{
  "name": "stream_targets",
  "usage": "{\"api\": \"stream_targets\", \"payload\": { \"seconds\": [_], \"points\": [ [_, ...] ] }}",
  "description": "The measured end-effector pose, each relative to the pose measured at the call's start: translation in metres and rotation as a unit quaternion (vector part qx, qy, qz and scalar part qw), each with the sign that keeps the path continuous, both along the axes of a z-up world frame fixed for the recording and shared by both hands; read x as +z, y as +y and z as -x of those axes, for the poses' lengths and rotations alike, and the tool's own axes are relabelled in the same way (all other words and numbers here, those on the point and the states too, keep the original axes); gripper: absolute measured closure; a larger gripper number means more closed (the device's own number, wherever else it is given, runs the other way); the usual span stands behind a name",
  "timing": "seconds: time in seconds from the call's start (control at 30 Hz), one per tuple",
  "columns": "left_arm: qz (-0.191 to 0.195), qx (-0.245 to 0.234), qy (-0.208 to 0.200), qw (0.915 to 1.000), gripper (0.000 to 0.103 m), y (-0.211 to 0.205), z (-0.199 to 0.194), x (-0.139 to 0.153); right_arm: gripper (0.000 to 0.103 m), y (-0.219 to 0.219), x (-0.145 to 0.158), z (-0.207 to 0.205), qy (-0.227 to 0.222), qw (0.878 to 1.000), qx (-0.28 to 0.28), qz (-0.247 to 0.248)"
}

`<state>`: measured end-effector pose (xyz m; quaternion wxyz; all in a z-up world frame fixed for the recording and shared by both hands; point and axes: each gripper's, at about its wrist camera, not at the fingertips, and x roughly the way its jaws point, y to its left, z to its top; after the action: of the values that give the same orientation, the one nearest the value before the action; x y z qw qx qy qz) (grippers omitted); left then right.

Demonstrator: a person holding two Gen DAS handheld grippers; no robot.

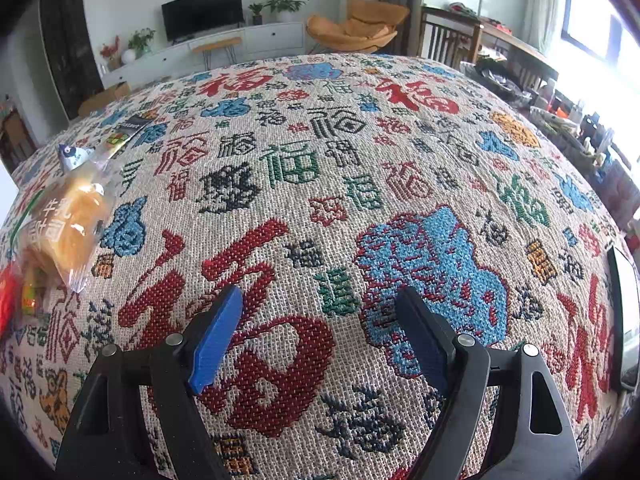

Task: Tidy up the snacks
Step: 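Lower the open left gripper around the clear-wrapped stick snack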

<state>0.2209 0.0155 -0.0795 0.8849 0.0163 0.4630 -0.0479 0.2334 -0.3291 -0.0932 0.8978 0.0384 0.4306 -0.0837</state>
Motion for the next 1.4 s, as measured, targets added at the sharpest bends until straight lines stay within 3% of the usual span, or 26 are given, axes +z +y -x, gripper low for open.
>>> {"api": "stream_targets", "payload": {
  "seconds": [1.4],
  "points": [
    [-0.002,0.002,-0.008,1.0000,0.000,0.000,0.010,0.000,0.020,-0.001,0.000,0.000,-0.001,1.000,0.000,-0.003]
  ]
}}
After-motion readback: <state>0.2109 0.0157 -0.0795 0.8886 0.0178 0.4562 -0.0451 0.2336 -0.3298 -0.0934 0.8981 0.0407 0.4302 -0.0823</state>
